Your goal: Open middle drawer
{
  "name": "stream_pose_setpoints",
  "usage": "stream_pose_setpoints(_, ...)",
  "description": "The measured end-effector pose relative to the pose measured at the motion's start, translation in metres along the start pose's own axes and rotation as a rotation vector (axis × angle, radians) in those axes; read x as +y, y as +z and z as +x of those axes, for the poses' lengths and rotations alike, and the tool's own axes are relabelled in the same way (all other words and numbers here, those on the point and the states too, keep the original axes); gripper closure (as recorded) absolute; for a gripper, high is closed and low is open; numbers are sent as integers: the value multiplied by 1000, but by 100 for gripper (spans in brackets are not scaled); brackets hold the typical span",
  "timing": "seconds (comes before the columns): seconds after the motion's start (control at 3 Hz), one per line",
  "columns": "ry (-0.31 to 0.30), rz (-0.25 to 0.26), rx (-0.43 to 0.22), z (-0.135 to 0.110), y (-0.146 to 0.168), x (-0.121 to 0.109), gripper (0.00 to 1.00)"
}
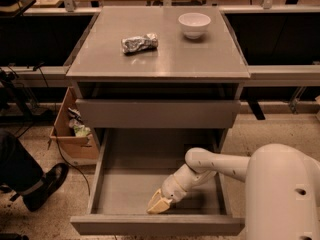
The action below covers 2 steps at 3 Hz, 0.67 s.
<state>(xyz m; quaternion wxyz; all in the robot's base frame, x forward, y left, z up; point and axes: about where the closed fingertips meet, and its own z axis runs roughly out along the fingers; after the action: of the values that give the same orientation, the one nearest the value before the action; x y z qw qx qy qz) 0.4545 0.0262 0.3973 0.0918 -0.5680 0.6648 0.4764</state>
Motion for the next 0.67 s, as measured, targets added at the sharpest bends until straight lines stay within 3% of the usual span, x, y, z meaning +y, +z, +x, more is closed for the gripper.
stream_pose_setpoints(0.67,26,-34,-21,9,0,34,100)
